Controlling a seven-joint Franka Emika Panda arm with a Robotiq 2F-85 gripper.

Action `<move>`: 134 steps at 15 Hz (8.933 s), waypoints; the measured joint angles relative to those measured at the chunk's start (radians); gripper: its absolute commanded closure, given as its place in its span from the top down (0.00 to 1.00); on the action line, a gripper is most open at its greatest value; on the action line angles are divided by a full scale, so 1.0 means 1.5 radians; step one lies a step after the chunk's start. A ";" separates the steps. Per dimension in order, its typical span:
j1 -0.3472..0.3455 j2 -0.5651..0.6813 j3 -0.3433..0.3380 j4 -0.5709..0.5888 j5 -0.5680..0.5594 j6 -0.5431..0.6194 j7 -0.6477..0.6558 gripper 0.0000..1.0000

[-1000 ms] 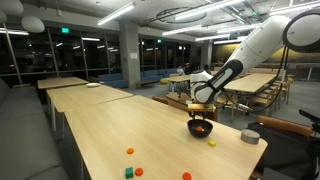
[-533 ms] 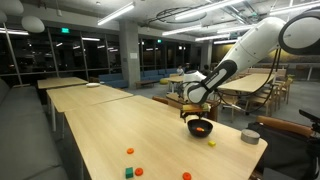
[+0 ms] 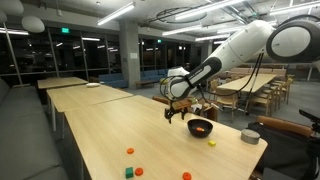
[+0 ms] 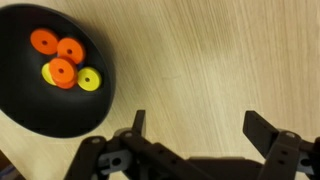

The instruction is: Put the orange circles into the bowl.

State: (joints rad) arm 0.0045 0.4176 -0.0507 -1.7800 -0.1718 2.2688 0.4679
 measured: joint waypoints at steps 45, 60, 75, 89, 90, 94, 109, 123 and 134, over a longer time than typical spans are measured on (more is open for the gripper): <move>0.129 0.417 0.092 0.555 0.026 -0.141 -0.584 1.00; 0.130 0.438 0.124 0.555 0.028 -0.093 -0.636 1.00; 0.130 0.445 0.124 0.560 0.028 -0.093 -0.637 0.42; 0.121 0.432 0.039 0.571 0.019 -0.103 -0.552 0.22; 0.117 0.426 0.020 0.571 0.018 -0.110 -0.530 0.22; 0.089 0.401 -0.027 0.569 -0.001 -0.152 -0.437 0.22; 0.054 0.234 -0.122 0.342 -0.027 -0.299 -0.022 0.22; 0.011 0.095 -0.143 0.108 -0.028 -0.279 0.166 0.98; -0.018 -0.089 -0.081 -0.034 -0.017 -0.226 -0.028 1.00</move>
State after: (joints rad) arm -0.0222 0.2848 -0.1719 -1.8305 -0.1974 1.9292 0.4265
